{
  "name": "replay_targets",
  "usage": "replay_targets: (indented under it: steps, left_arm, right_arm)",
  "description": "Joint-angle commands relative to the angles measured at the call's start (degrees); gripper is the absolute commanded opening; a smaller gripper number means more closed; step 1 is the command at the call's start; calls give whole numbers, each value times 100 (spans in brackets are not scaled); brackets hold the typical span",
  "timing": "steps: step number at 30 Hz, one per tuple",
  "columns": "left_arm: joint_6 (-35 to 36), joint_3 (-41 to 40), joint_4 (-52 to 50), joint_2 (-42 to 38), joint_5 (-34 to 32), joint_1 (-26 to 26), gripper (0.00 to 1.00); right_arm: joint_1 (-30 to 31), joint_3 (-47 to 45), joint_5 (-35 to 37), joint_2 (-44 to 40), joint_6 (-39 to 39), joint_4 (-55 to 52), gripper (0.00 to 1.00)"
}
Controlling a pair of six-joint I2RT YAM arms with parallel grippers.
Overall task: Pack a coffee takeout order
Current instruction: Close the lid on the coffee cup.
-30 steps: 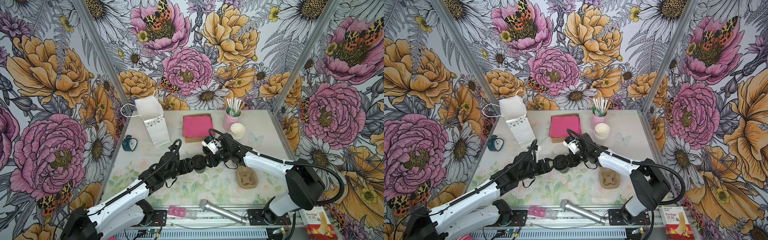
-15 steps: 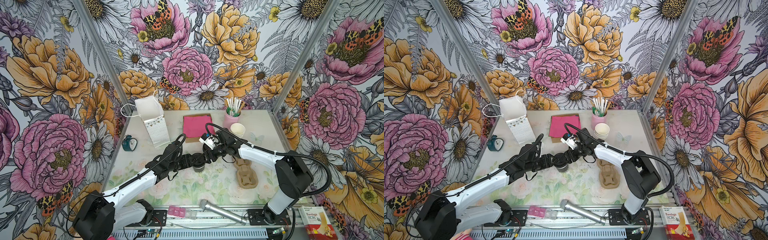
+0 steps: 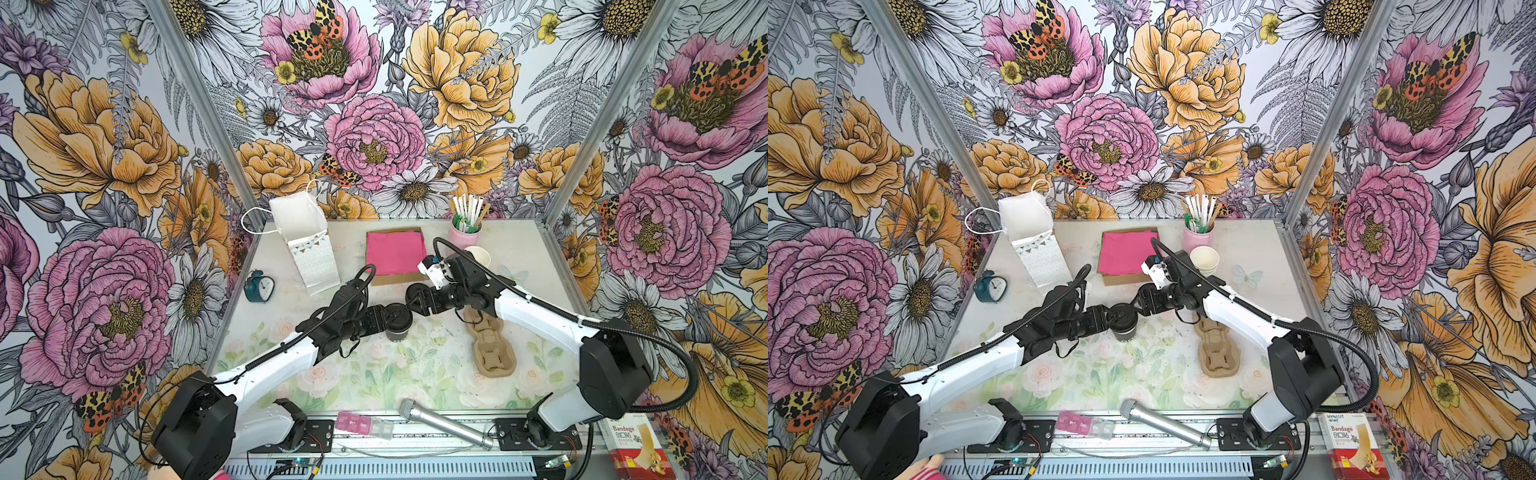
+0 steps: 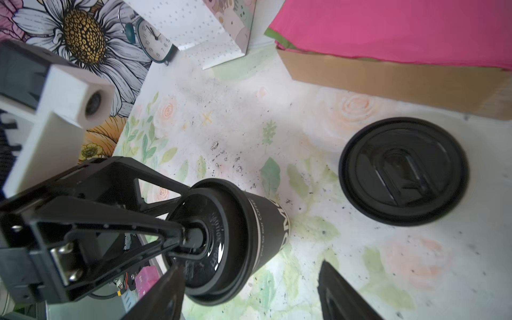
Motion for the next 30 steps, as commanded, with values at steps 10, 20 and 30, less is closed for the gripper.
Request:
replay_targets:
  steps: [10,20,30]
  left_arm:
    - [-88,-176,-140,292,-334,-137,60]
    - [-115,-189,47,575,-296,-201,59]
    - [-156,-308,134,588,-366,-180,59]
  right_arm:
    - [990,-1113,1850,-1193,3188,1192,74]
    - [1479,-1989,2461,-1186,4841,2634,69]
    - [1732,-2104,2478,-884,5281,2942,64]
